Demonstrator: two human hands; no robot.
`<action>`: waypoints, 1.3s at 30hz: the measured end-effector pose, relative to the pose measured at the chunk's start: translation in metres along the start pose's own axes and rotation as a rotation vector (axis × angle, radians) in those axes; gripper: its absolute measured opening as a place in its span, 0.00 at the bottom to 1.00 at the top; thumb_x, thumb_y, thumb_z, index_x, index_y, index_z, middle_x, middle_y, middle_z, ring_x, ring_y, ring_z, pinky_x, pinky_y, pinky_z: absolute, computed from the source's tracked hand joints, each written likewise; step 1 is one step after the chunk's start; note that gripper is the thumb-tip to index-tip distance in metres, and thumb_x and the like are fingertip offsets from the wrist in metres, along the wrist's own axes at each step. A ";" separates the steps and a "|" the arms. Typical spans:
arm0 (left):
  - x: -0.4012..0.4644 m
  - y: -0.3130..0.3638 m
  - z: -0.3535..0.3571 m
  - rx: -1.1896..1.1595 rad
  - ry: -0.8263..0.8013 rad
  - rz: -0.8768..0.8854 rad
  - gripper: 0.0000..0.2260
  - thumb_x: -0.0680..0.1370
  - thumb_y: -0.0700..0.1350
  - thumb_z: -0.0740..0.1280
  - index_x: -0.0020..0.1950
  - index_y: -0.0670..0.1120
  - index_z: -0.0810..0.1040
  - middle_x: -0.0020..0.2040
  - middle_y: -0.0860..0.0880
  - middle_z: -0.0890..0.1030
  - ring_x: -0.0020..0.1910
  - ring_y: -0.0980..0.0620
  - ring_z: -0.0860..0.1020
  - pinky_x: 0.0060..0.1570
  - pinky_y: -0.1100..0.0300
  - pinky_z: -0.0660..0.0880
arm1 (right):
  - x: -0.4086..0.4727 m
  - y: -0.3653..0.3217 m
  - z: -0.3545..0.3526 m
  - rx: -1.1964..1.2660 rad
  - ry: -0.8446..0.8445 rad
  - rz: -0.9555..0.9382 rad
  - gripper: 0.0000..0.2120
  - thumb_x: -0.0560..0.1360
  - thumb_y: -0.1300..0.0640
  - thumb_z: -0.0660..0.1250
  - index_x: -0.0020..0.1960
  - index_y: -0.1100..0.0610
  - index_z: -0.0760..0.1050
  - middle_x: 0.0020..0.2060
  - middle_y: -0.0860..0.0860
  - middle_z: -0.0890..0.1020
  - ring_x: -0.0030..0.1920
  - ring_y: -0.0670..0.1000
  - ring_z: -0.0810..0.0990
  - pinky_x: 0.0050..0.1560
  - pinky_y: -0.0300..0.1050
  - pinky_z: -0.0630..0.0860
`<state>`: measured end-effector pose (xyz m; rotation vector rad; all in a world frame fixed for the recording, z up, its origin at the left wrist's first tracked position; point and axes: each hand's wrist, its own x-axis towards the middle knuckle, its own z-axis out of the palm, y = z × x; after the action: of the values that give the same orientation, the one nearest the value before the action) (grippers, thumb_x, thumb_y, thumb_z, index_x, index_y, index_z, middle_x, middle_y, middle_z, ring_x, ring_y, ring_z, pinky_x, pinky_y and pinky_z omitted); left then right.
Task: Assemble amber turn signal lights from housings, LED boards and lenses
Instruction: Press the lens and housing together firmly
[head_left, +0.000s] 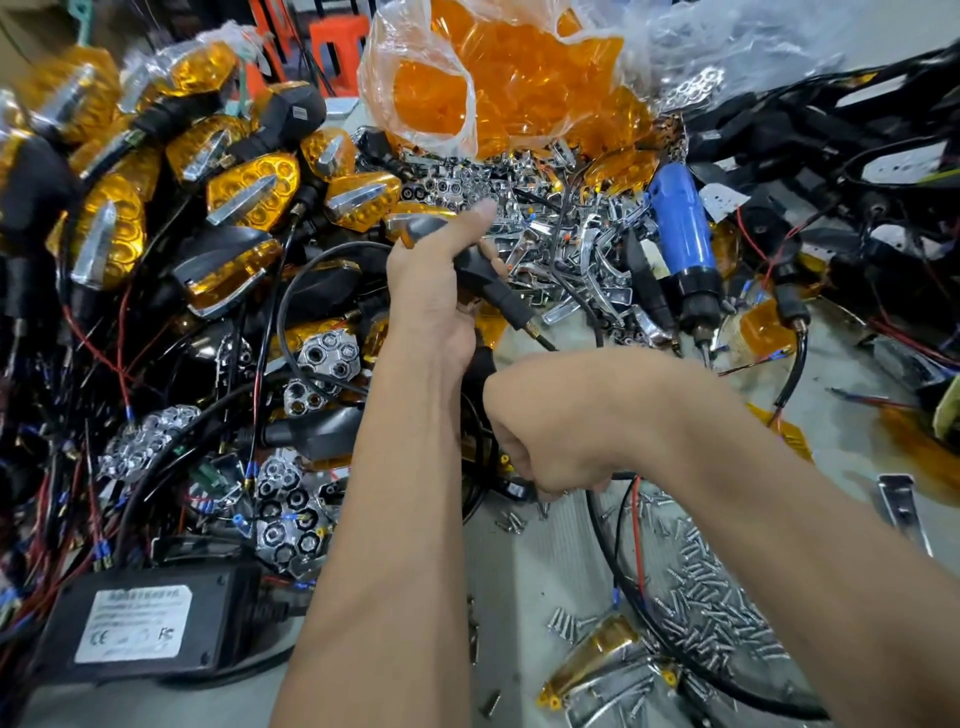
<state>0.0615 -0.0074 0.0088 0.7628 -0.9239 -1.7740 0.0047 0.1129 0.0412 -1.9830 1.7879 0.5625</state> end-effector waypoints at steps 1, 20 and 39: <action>0.002 -0.002 -0.002 0.017 0.006 0.008 0.09 0.76 0.35 0.73 0.51 0.38 0.74 0.33 0.45 0.76 0.28 0.50 0.75 0.32 0.59 0.75 | 0.000 0.001 0.000 0.002 -0.010 -0.014 0.06 0.77 0.60 0.71 0.53 0.58 0.84 0.42 0.53 0.87 0.33 0.48 0.83 0.25 0.36 0.71; -0.008 -0.003 0.003 -0.053 -0.261 -0.161 0.18 0.82 0.57 0.63 0.41 0.45 0.73 0.33 0.46 0.76 0.26 0.48 0.72 0.25 0.62 0.69 | 0.011 0.090 -0.029 1.232 0.954 -0.236 0.02 0.75 0.69 0.74 0.48 0.67 0.84 0.34 0.58 0.86 0.33 0.51 0.85 0.34 0.39 0.81; -0.007 -0.012 0.015 0.139 -0.248 -0.116 0.29 0.81 0.70 0.56 0.37 0.45 0.69 0.30 0.44 0.70 0.24 0.47 0.70 0.22 0.61 0.68 | 0.031 0.100 -0.009 1.268 0.906 -0.406 0.04 0.75 0.66 0.76 0.43 0.59 0.86 0.37 0.63 0.84 0.34 0.56 0.85 0.34 0.39 0.80</action>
<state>0.0463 0.0061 0.0069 0.7055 -1.1991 -1.9520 -0.0920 0.0731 0.0281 -1.5087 1.3461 -1.4441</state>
